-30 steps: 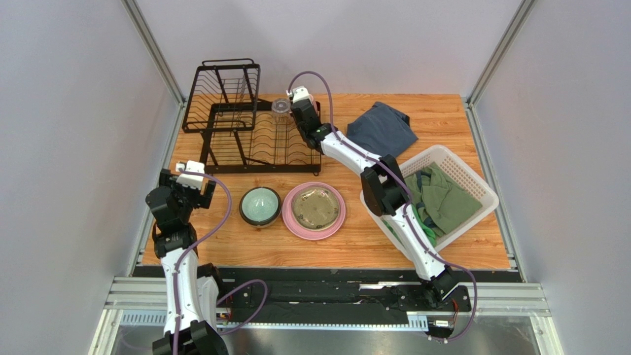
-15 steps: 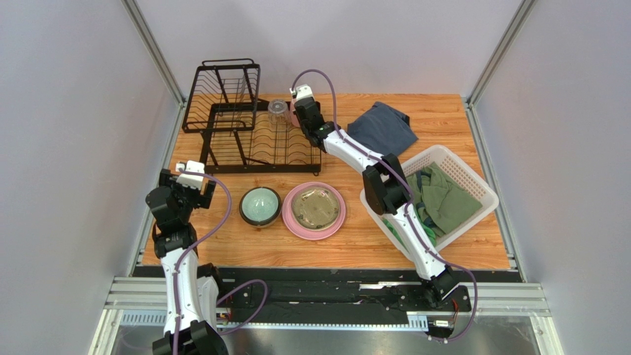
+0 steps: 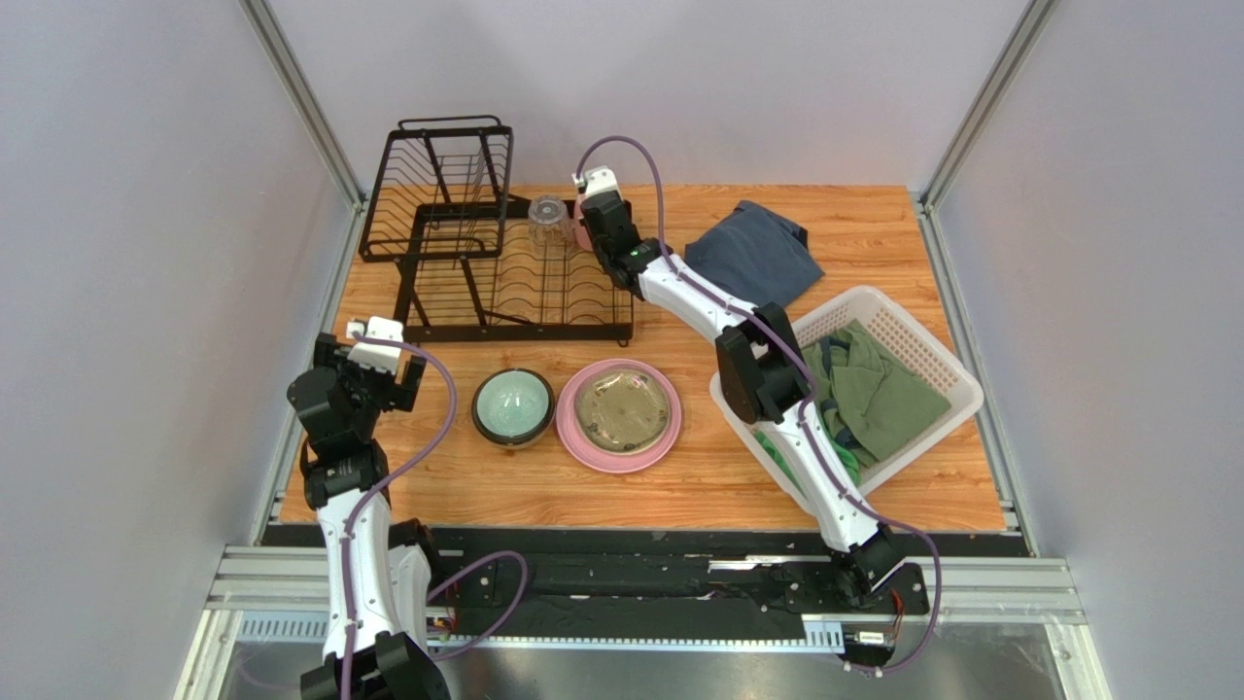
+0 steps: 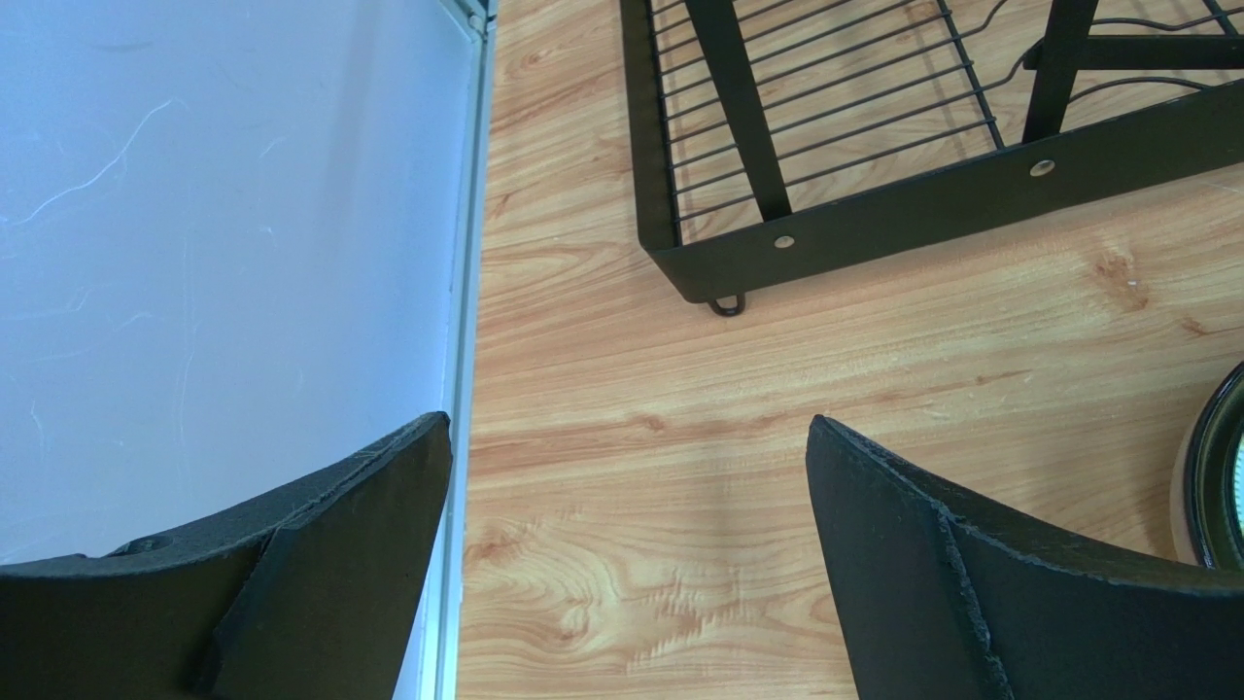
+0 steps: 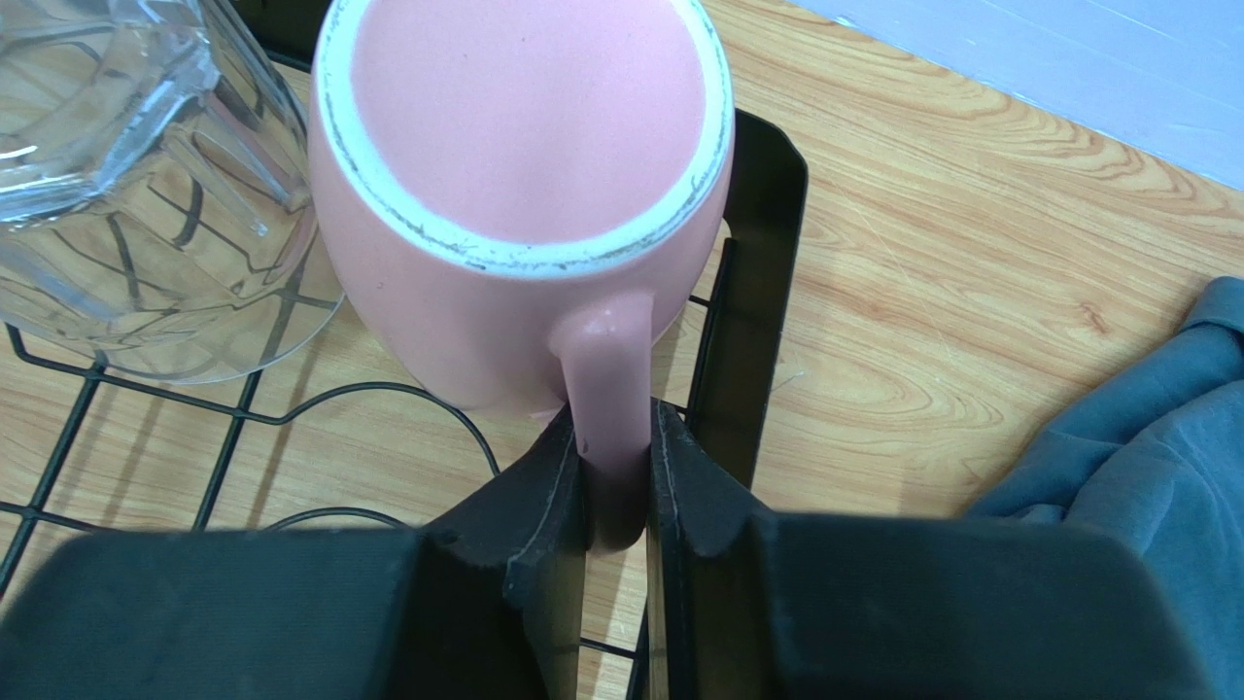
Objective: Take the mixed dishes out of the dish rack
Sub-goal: Pick up the cup from the dish rack.
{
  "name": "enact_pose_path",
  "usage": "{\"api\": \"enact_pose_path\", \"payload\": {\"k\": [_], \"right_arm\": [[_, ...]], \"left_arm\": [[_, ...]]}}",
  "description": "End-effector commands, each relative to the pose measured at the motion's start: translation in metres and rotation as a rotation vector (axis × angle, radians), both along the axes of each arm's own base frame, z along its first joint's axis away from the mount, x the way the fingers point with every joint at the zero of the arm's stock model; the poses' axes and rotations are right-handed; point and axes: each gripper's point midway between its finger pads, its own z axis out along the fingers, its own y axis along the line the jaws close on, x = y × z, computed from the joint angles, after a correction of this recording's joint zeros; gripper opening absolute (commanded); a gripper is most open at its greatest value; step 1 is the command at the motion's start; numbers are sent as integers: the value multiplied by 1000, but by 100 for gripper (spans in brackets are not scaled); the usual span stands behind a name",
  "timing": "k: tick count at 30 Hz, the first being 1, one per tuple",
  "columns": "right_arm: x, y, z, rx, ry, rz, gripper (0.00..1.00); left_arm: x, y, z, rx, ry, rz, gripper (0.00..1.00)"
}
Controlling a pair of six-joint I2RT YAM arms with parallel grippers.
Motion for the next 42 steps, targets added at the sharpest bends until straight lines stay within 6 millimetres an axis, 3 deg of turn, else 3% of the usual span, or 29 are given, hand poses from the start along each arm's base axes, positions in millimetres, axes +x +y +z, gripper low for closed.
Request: {"api": "enact_pose_path", "payload": {"k": [1,14,30,38,39,41,42], "right_arm": [[0,-4,76,62,-104,-28,0],[-4,-9,118,96,-140,-22,0],[-24,-7,175,162,-155,36,0],[-52,-11,195,241,-87,71,0],[-58,-10,185,237,-45,88,0],[-69,-14,195,266,-28,95,0],[-76,-14,189,269,6,110,0]], "left_arm": [[2,-2,10,-3,-40,-14,99],[2,-6,12,-6,-42,-36,99],[-1,-20,31,32,-97,-116,99],[-10,-54,35,18,-71,-304,99],[-11,-61,38,26,-76,-349,99],[-15,-67,36,26,-63,-385,98],[-16,-72,37,38,-67,-416,97]]}}
